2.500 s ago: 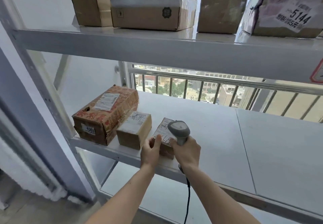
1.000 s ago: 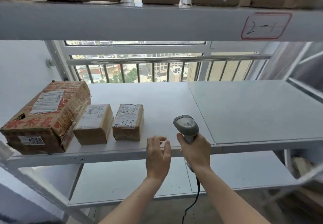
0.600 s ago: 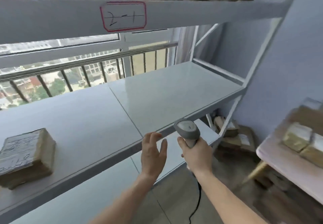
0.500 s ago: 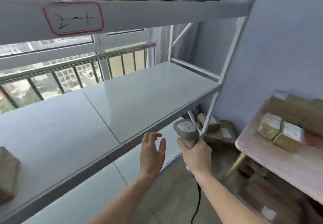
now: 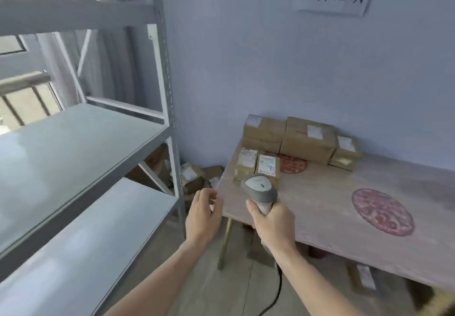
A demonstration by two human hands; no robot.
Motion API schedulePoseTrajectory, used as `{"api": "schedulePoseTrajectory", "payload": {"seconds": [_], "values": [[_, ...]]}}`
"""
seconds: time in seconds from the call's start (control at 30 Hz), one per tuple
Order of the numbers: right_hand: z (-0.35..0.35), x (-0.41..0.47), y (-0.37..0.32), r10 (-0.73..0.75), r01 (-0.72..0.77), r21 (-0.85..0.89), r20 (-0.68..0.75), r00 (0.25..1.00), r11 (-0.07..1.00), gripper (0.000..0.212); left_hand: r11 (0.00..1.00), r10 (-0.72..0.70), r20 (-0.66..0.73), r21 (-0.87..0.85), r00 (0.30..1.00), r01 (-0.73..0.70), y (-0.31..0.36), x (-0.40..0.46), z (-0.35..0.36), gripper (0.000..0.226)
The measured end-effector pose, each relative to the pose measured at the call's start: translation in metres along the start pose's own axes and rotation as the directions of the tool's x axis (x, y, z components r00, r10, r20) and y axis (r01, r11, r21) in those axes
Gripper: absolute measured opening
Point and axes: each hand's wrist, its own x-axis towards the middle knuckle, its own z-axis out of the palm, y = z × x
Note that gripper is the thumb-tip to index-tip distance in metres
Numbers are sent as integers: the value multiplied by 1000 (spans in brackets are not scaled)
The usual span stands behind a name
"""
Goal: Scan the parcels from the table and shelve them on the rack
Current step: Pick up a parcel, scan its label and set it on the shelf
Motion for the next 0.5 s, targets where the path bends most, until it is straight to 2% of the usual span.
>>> {"api": "schedulePoseTrajectory", "payload": {"seconds": [0.13, 0.23, 0.5], "values": [[-37, 50, 32, 82, -82, 6, -31, 996, 997, 38, 1000, 7, 71, 1, 997, -7, 28, 20, 64, 4], [-52, 81, 45, 118, -117, 14, -56, 991, 993, 39, 999, 0, 110, 39, 994, -4, 38, 36, 98, 11], [-46, 170, 68, 149, -152, -31, -81, 986, 988, 27, 988, -18, 204, 151, 979, -14, 35, 106, 160, 17]]}}
